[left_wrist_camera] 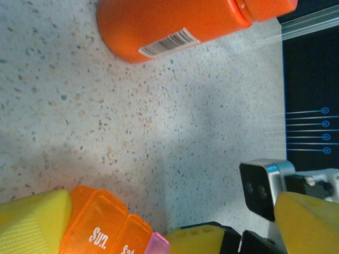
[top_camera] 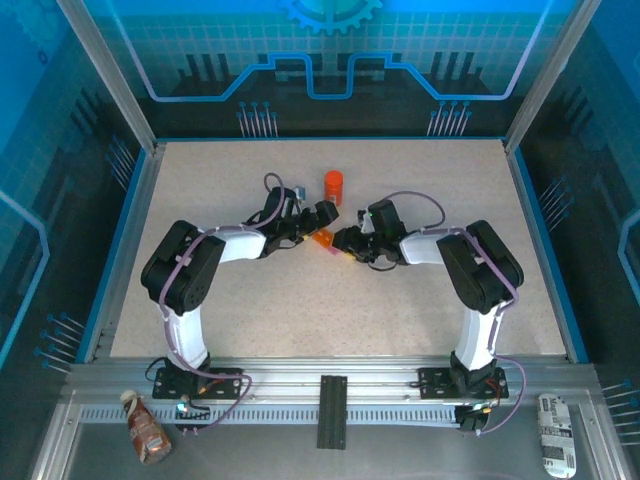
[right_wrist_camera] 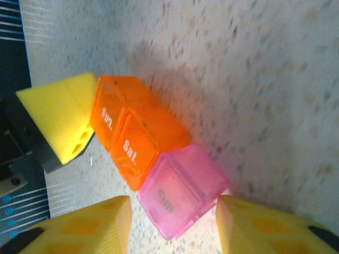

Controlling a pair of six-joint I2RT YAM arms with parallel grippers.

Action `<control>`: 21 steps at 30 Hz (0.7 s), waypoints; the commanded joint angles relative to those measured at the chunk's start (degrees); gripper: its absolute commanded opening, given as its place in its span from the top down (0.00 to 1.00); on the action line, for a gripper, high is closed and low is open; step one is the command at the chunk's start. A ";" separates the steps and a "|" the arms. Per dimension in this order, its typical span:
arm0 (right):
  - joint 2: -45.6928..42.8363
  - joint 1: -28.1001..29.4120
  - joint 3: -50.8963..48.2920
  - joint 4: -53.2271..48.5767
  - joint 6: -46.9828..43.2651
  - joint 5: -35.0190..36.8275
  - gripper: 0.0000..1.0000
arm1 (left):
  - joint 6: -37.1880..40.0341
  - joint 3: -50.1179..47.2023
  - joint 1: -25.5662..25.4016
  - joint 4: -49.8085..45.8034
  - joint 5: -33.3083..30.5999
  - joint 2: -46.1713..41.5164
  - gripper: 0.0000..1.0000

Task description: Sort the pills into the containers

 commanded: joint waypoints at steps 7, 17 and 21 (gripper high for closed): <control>-12.86 2.35 -3.25 -10.39 -5.44 4.79 0.21 | 3.12 -2.61 -0.67 -1.80 2.10 -3.56 0.01; -21.28 6.73 9.04 -33.95 -34.42 24.26 0.00 | 5.27 -4.74 5.82 -4.34 3.32 -10.20 0.01; -20.16 6.78 11.46 -35.34 -47.15 17.74 0.01 | 7.81 -4.35 7.41 -8.95 3.28 -13.73 0.01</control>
